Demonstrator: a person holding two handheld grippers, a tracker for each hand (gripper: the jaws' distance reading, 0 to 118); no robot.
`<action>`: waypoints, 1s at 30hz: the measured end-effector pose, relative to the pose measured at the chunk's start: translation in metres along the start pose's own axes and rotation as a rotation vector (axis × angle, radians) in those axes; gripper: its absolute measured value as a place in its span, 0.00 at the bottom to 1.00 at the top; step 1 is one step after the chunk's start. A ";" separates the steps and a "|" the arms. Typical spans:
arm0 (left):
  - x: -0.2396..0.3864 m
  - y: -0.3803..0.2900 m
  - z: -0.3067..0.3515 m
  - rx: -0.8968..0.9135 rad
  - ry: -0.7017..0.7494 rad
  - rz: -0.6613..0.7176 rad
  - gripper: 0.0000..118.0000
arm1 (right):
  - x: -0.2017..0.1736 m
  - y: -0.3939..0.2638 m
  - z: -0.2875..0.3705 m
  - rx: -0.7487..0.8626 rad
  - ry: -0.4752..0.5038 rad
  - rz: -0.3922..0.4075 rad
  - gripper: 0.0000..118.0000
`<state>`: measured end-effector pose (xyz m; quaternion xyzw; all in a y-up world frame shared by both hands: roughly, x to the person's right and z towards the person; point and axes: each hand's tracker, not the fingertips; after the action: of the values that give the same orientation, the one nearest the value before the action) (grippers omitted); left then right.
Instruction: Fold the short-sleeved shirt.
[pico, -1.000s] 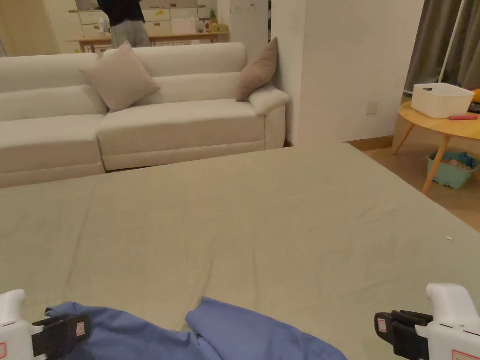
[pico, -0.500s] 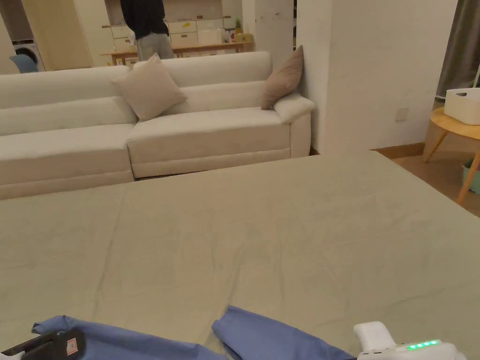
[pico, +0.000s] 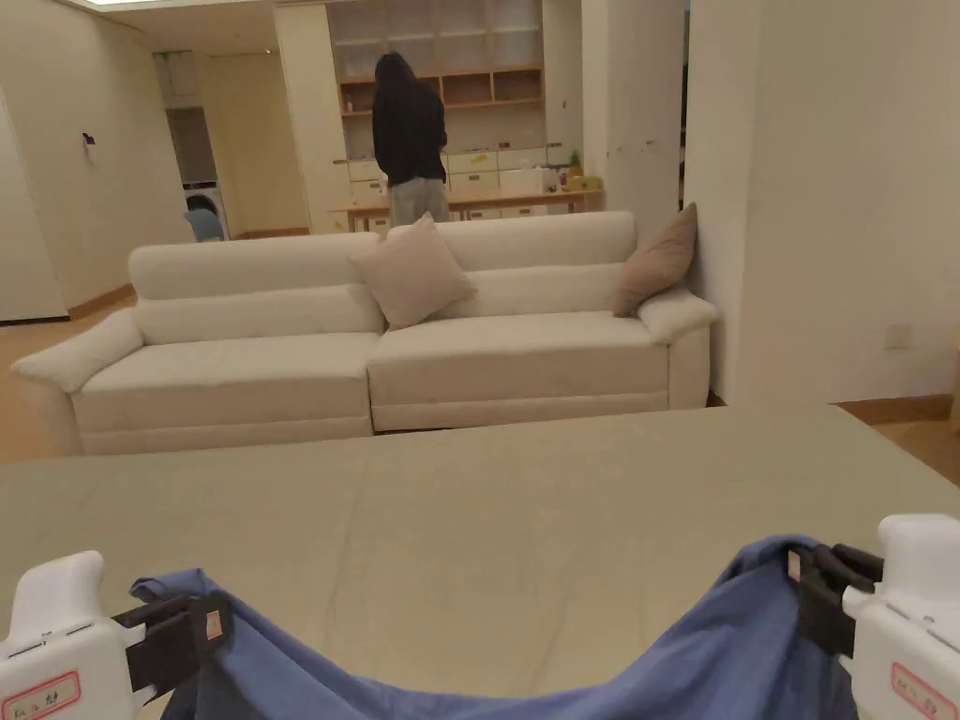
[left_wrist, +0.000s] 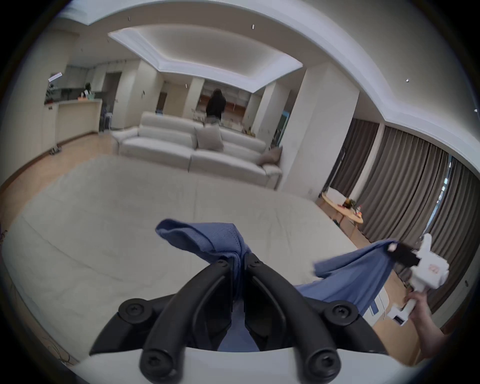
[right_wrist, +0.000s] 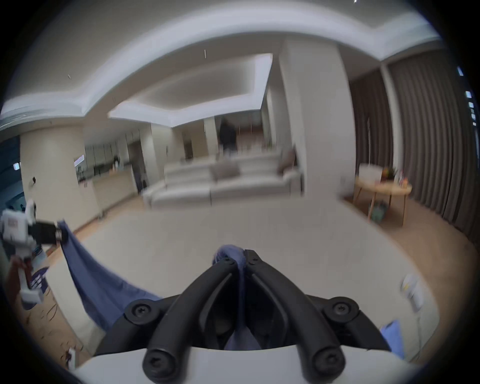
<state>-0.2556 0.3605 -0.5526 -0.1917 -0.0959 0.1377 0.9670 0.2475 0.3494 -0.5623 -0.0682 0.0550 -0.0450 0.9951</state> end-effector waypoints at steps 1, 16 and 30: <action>0.005 0.010 0.012 0.032 0.009 -0.017 0.05 | -0.002 0.023 0.009 0.056 0.000 -0.015 0.02; 0.017 0.224 -0.006 0.251 0.256 -0.076 0.05 | 0.016 0.268 -0.076 0.212 -0.103 -0.231 0.02; 0.025 0.322 -0.135 0.316 0.348 -0.124 0.05 | -0.015 0.331 -0.203 0.206 -0.214 0.120 0.02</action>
<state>-0.2736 0.6072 -0.7999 -0.0527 0.0831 0.0560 0.9936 0.2365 0.6511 -0.8072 0.0332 -0.0524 0.0168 0.9979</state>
